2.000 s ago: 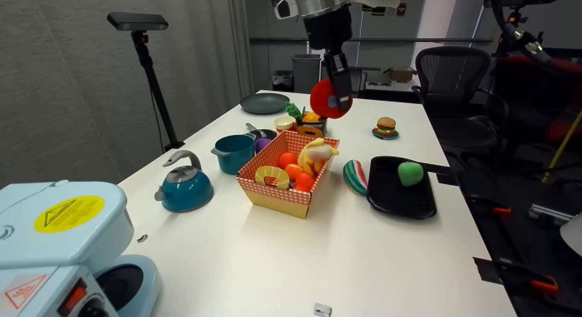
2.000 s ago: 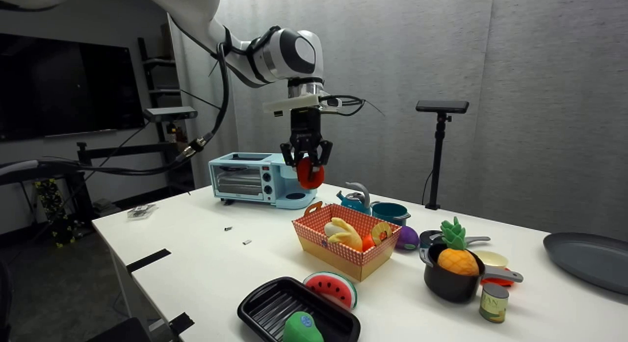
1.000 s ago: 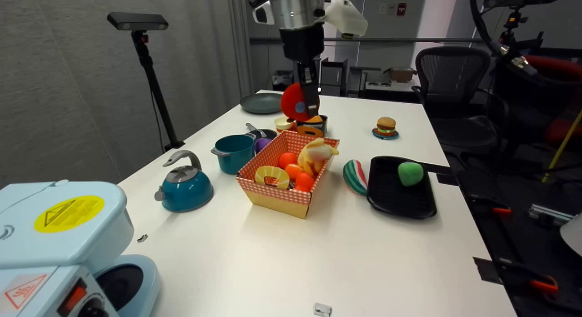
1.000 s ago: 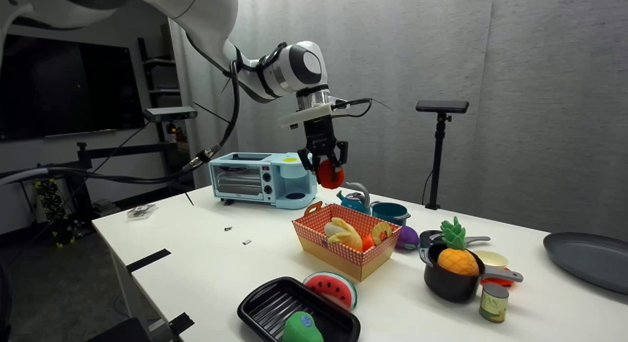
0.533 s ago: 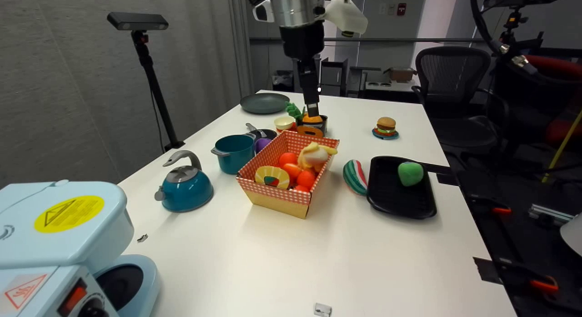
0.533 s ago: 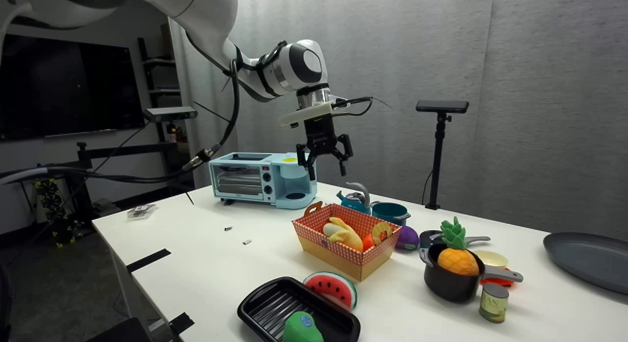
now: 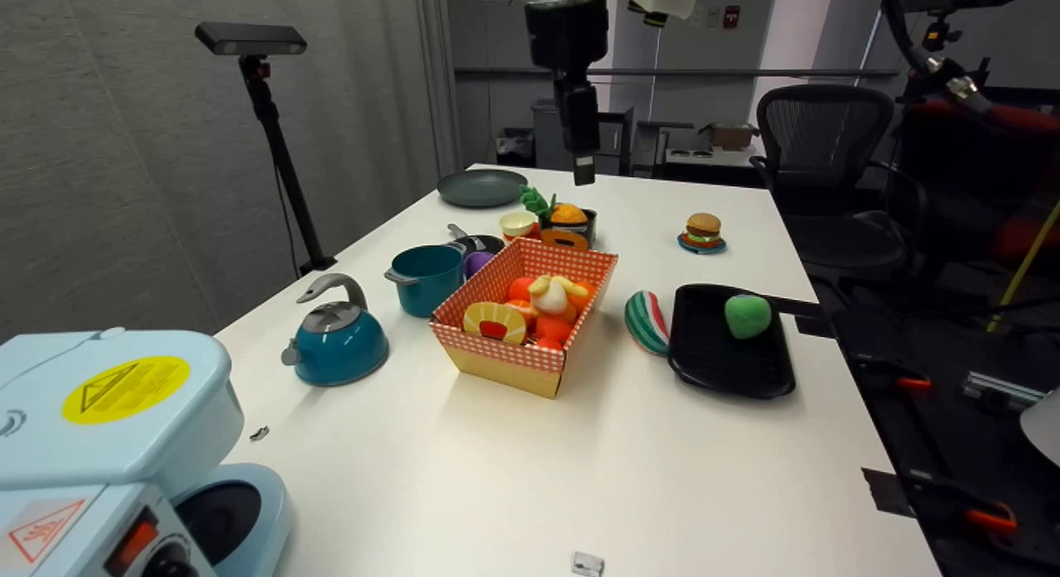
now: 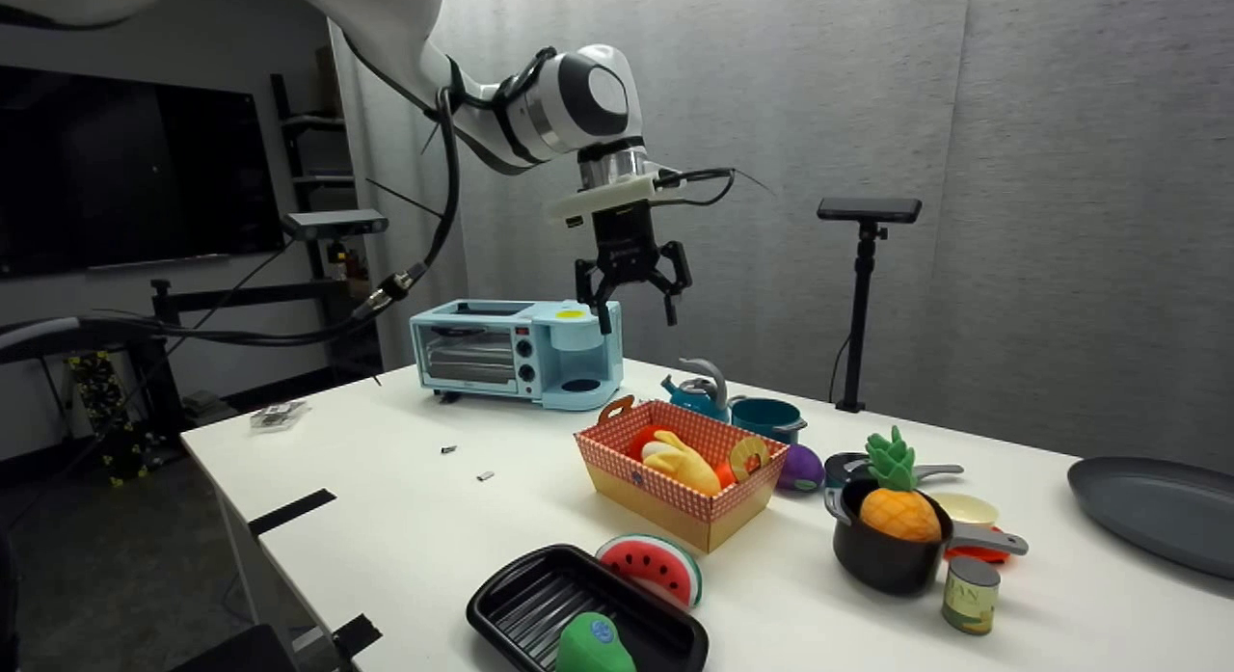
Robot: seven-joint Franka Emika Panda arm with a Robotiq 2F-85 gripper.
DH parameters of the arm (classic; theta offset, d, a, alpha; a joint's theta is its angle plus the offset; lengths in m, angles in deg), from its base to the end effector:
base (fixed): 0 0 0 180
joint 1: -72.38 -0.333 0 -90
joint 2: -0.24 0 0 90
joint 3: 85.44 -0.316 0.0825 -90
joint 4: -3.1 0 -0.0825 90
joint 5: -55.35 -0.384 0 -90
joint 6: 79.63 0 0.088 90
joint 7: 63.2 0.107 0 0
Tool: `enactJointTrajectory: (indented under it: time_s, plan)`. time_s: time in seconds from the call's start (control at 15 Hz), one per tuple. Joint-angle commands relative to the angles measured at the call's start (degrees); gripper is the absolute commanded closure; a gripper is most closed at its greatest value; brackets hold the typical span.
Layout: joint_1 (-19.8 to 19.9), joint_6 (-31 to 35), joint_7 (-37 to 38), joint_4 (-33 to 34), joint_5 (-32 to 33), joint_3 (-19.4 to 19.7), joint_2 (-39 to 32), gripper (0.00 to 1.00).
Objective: Take the orange plush toy from the tray and put it in the box
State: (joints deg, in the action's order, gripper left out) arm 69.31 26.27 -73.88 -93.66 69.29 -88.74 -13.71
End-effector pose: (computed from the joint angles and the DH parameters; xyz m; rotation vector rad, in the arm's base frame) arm 0.6226 0.0477 0.4493 2.8740 0.5426 -0.1335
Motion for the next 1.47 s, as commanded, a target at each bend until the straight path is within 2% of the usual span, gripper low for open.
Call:
enactJointTrajectory:
  time_s: [0.0, 0.2, 0.27, 0.53, 1.4]
  plan:
    - [1.3, -1.9, -3.9, -4.3, -2.3, 0.4, 6.0, 0.0]
    - [1.8, -5.0, -4.3, -6.1, -2.6, 0.9, 8.8, 0.0]
    - [1.1, -3.5, -2.8, -3.3, -1.0, 0.6, 5.5, 0.0]
    - [1.3, -4.6, -2.9, -4.9, -1.2, 0.9, 7.4, 0.0]
    - [1.3, -4.6, -2.9, -5.3, -1.2, 0.9, 7.4, 0.0]
